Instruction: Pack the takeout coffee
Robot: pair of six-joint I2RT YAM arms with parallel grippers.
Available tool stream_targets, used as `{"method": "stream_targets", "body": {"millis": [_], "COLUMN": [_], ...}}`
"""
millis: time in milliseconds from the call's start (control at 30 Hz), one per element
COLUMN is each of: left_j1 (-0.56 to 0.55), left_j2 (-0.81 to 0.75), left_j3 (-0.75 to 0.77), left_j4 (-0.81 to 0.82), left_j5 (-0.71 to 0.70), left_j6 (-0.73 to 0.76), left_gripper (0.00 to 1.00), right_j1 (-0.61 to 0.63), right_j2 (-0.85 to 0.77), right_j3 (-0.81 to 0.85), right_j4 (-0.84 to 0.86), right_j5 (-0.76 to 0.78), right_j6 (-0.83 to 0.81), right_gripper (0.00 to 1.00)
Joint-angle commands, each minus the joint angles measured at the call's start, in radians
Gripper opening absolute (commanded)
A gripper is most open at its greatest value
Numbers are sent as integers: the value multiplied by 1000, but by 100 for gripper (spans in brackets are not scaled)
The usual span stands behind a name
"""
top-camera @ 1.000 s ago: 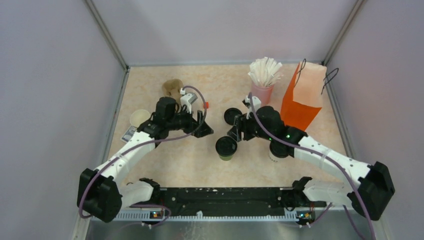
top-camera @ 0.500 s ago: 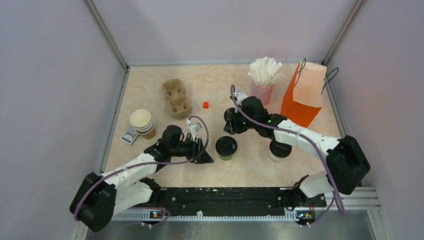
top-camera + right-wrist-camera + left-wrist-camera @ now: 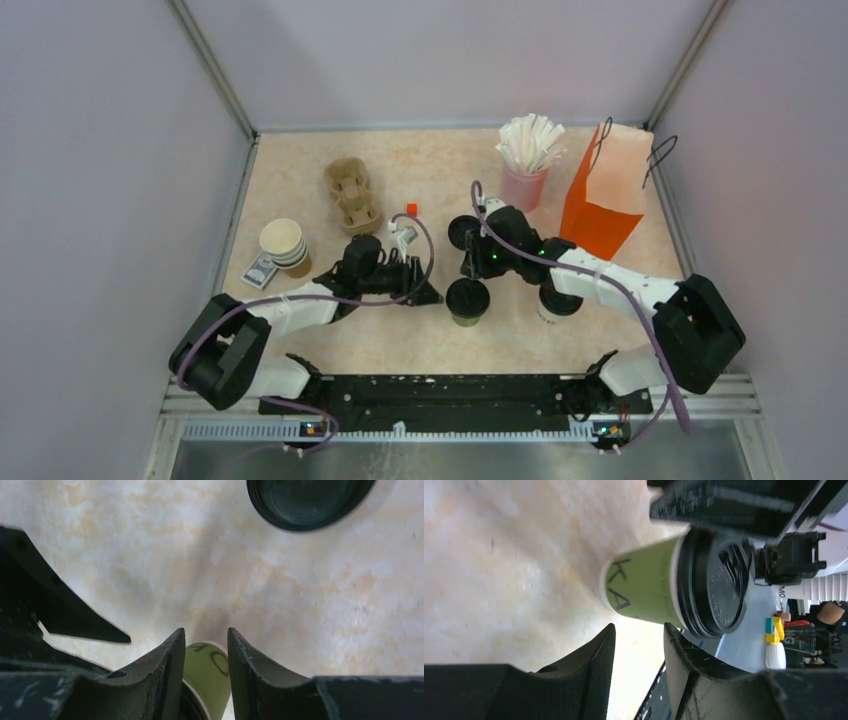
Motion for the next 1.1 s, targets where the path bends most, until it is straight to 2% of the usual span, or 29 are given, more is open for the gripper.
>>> {"method": "stream_targets", "body": {"millis": [0,167,300,433,533,633,700,800,900,1067], "left_j1": [7,28,45,45,43,30,2,-30,-66,-129], "left_j2": [58,119,112,65,17,-33,-60,-83,-75,-35], "left_j3": [104,193,244,272,286,291,288,276,270,271], "left_j4": [64,-30,-123,-220,-282,-353,-376,-378,-363,-352], "left_j5": [-20,-36,-81,-81,-51,-33,-29,-18,-9,-28], "left_j6": [50,105,175,229,244,254,263,266,265,264], "left_gripper": [46,46,49,58,61,66,71,76,78,82], "right_j1": [-4,-1,-1,-3,-3,0,23,122,176,237], "right_j2": [-138,-265,-328,-413,-458,-519,-576,-675,-737,-834], "right_j3": [-110,-256,-297,-238,-135,-105,-132,-182,-234,-253], "right_j4": [-1,36,-7,-126,-255,-340,-369,-387,-374,-468], "right_j5": [31,33,107,211,235,140,96,113,32,35], "right_j6": [99,188,218,183,133,134,199,304,381,455], "right_gripper": [36,37,43,46,47,47,47,58,59,58]}}
